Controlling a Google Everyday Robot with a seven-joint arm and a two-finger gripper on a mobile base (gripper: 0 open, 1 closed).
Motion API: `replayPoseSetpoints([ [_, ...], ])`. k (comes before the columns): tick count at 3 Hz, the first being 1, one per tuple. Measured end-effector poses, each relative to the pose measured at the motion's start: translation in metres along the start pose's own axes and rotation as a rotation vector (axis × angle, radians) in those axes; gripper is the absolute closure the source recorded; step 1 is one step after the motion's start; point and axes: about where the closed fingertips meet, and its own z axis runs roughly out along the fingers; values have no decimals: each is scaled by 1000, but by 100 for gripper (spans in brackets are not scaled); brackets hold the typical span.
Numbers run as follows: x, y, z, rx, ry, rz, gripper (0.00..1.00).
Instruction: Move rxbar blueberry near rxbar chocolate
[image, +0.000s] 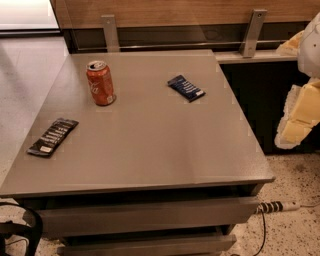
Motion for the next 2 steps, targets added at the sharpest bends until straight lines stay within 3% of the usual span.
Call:
replayPoseSetpoints([
  [1, 0, 0, 0, 0, 0, 0, 0],
  [2, -4, -8, 4, 23, -38, 46, 0],
])
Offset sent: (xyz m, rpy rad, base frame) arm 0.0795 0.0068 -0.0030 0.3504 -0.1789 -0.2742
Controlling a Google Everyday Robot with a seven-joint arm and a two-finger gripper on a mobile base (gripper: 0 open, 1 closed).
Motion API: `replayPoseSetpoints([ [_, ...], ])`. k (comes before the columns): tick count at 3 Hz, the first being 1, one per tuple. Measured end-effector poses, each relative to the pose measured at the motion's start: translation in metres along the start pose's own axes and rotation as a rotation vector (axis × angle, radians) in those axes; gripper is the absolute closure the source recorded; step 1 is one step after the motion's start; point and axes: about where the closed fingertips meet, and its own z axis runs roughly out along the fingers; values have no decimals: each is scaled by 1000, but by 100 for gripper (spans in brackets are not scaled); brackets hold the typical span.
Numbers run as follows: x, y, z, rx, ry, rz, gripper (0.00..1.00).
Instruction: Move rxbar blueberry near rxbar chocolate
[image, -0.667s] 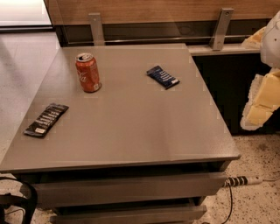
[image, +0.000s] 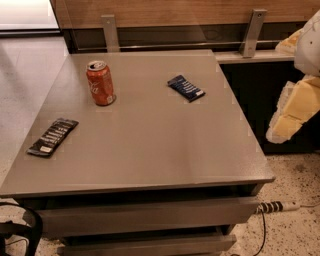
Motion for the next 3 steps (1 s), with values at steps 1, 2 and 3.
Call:
replayPoseSetpoints([
  [1, -6, -14, 16, 56, -123, 194, 0],
  [2, -10, -57, 37, 141, -324, 405, 0],
  [3, -20, -96, 53, 200, -464, 462, 0],
])
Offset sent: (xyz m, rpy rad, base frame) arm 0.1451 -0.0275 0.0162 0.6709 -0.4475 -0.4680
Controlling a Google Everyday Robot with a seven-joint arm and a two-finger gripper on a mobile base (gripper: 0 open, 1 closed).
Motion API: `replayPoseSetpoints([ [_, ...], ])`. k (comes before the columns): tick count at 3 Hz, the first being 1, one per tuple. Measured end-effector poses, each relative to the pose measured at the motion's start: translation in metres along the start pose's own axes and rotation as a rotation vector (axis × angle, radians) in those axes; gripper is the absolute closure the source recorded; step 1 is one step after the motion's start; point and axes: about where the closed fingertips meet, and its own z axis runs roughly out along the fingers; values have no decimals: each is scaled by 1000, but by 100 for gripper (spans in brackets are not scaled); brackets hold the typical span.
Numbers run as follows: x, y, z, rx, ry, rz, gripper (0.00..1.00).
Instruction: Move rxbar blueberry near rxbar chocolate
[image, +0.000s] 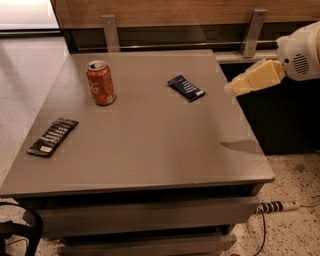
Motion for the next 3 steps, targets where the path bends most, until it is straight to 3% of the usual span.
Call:
replayPoseSetpoints([
  [1, -28, -44, 54, 8, -133, 25, 0],
  [2, -28, -43, 54, 8, -133, 25, 0],
  [3, -32, -44, 82, -45, -157, 34, 0],
])
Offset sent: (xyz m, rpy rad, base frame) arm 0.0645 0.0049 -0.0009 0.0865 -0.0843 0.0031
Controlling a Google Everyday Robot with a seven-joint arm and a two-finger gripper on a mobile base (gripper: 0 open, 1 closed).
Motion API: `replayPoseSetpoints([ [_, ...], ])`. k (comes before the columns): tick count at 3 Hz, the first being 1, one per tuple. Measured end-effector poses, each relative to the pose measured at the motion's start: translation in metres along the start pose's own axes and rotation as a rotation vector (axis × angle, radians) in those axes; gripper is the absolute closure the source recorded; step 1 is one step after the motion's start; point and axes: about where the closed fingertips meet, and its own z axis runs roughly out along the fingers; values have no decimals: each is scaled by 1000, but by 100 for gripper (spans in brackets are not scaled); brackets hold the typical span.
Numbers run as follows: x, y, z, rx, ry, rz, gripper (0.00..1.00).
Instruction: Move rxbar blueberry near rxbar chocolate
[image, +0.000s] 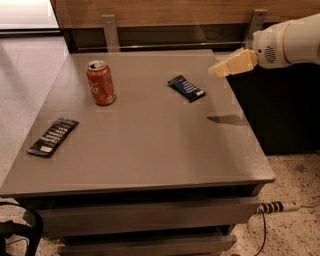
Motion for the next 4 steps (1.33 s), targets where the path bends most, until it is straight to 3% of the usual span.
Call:
replayPoseSetpoints([
  [2, 17, 7, 62, -84, -94, 71, 0],
  [3, 29, 13, 84, -79, -132, 90, 0],
  [4, 45, 18, 112, -43, -124, 95, 0],
])
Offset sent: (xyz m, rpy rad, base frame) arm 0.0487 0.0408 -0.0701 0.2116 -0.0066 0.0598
